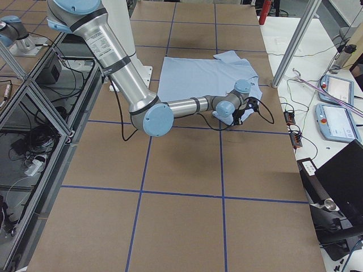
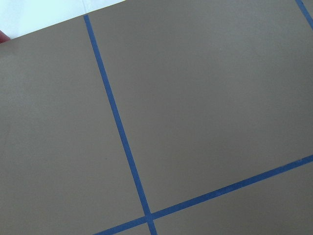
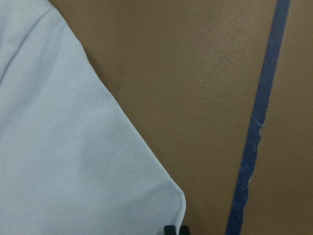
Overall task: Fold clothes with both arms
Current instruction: 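Move the right gripper down to the sleeve nearest it and grasp it, then fold the grasped sleeve inward across the shirt body with the right gripper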
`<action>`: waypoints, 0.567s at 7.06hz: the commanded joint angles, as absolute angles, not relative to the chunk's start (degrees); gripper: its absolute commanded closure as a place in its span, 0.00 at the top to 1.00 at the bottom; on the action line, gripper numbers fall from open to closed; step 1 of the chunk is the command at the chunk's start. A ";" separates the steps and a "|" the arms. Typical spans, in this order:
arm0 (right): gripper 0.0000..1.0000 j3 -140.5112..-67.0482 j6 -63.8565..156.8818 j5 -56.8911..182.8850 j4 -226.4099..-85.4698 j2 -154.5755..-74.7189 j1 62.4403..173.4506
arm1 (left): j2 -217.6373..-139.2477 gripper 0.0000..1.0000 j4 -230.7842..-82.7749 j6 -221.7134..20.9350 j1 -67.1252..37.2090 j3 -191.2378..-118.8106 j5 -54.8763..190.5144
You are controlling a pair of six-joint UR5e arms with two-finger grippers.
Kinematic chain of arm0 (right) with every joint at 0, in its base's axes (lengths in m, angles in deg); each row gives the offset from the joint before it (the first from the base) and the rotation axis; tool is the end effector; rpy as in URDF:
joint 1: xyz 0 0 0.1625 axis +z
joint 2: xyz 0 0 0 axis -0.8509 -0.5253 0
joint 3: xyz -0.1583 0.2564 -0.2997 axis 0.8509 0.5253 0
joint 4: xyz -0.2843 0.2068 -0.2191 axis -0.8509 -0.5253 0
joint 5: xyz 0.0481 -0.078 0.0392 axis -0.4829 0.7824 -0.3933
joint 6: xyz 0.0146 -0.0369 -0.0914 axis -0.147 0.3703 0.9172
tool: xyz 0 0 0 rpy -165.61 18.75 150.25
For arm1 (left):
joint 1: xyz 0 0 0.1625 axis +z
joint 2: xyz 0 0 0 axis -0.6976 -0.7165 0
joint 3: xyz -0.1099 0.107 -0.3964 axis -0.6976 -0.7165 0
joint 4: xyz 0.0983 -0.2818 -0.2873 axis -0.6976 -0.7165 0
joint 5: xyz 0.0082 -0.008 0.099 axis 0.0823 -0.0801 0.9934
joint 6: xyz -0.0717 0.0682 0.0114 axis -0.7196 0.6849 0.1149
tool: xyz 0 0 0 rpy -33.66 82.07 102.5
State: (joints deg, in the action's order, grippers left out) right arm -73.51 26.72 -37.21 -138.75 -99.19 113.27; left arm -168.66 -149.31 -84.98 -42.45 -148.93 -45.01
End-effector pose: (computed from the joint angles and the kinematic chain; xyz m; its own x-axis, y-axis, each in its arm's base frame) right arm -0.3752 -0.6722 0.4540 0.6585 -0.2353 0.7149 0.0722 0.9652 0.2513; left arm -0.0299 -0.5858 0.5749 0.6969 0.3305 -0.6365 -0.0613 0.9117 0.4063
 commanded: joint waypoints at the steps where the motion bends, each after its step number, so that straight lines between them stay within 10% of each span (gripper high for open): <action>1: 0.00 -76.08 26.10 -40.61 -138.61 -98.28 113.33 | -168.78 1.00 -149.22 -85.04 -42.51 -148.87 -44.94; 4: 0.00 -76.53 17.96 -39.33 -138.87 -90.48 109.93 | -168.69 1.00 -149.31 -84.96 -42.60 -148.87 -44.94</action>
State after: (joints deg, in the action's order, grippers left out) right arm -76.71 21.74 -40.25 -138.68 -93.85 111.92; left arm -168.73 -149.28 -84.99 -42.53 -148.87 -44.97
